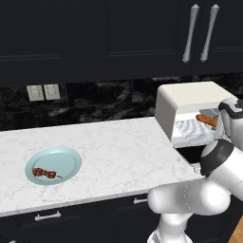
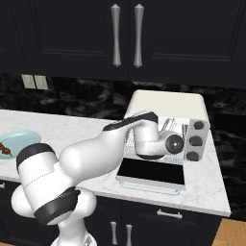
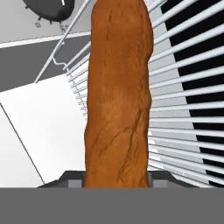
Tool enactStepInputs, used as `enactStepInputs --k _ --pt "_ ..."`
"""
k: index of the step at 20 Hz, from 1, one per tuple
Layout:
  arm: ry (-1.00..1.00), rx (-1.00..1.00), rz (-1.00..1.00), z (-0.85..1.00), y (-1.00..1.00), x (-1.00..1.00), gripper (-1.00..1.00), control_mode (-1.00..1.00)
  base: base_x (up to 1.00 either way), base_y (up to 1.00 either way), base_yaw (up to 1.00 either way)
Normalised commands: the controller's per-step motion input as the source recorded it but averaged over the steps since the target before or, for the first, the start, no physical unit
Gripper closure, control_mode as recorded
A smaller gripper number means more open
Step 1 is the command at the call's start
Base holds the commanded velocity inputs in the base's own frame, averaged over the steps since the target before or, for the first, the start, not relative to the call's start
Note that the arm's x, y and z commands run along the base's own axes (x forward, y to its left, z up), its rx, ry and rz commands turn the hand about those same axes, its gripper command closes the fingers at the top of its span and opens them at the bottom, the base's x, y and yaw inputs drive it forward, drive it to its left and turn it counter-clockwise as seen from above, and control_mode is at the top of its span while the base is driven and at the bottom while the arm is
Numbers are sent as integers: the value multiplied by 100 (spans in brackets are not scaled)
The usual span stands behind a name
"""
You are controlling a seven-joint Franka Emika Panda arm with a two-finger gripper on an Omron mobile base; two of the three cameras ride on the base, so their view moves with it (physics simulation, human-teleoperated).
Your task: Pick up the kebab skewer and baguette bread, and place them inside the toaster oven. Close the toaster oven door and start by setting the timer.
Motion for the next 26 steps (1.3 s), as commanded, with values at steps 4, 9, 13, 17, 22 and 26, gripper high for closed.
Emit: enactStepInputs --k 4,9,13,17,22,26 --pt "0 0 0 0 -5 0 100 -100 0 0 0" --pt "0 0 0 0 0 0 -100 -100 0 0 0" --pt "0 0 0 0 0 0 -100 -100 0 0 0" --pt "0 0 0 0 0 0 -100 -100 0 0 0" --pt "0 0 0 0 0 -5 -100 -100 0 0 0" --pt "0 0 0 31 0 -68 -100 -100 0 0 0"
